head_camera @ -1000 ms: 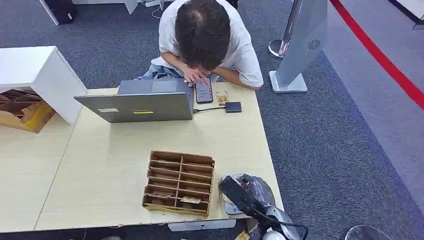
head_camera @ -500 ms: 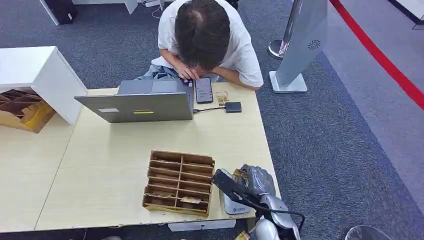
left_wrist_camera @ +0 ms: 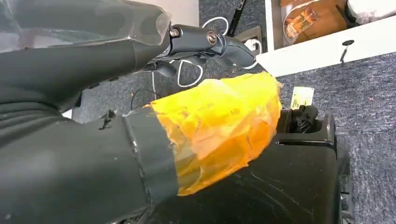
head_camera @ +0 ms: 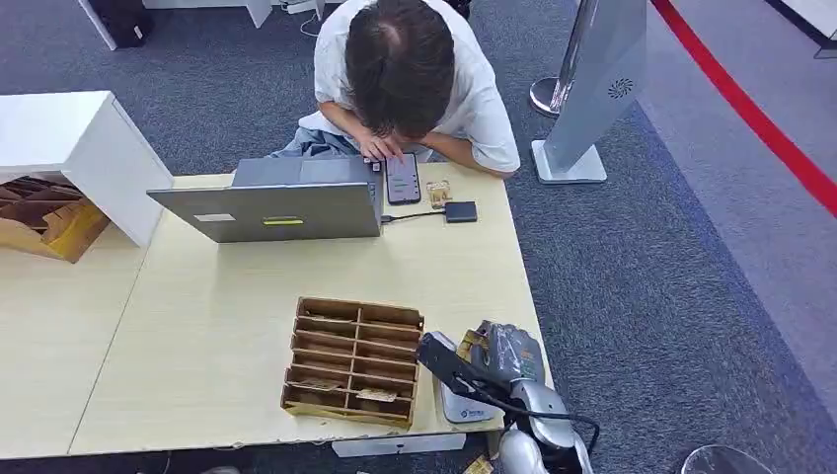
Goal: Pass the card to the sensor for recognition and then transmit it.
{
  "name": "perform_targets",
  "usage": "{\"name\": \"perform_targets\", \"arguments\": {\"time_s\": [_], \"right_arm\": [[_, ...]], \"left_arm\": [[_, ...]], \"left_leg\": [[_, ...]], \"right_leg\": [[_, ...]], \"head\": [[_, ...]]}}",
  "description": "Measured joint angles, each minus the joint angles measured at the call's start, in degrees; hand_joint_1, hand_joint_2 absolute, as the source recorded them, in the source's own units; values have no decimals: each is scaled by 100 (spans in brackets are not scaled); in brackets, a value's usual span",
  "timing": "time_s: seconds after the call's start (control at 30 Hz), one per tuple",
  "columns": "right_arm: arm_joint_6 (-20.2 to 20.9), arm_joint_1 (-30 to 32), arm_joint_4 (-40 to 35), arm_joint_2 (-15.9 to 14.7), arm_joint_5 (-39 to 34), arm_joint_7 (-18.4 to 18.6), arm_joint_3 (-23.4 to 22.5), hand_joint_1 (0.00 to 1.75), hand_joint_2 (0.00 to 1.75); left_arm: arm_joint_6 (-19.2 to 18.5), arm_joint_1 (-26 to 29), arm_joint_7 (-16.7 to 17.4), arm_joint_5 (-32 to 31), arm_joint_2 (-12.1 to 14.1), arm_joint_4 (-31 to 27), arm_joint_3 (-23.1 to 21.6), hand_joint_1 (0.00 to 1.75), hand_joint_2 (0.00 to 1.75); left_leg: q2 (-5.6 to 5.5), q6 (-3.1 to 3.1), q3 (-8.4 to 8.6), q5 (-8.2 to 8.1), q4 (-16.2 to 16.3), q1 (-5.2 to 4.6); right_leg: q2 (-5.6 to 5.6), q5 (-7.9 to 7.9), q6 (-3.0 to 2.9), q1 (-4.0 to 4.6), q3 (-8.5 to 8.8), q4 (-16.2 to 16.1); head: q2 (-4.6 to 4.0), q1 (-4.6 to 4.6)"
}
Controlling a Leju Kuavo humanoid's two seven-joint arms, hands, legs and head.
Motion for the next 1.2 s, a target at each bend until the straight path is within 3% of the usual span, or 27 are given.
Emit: {"name": "perform_targets", "arguments": {"time_s": [1.2], "right_arm": [[-205,153,-557,54,175,-81,-98,175,175]], "left_arm": [[-15,-28,2,120,0,0,0,0,0]], "left_leg": [[0,0,0,0,0,0]], "right_leg": [[0,0,0,0,-1,0]], "head": [[0,0]]}}
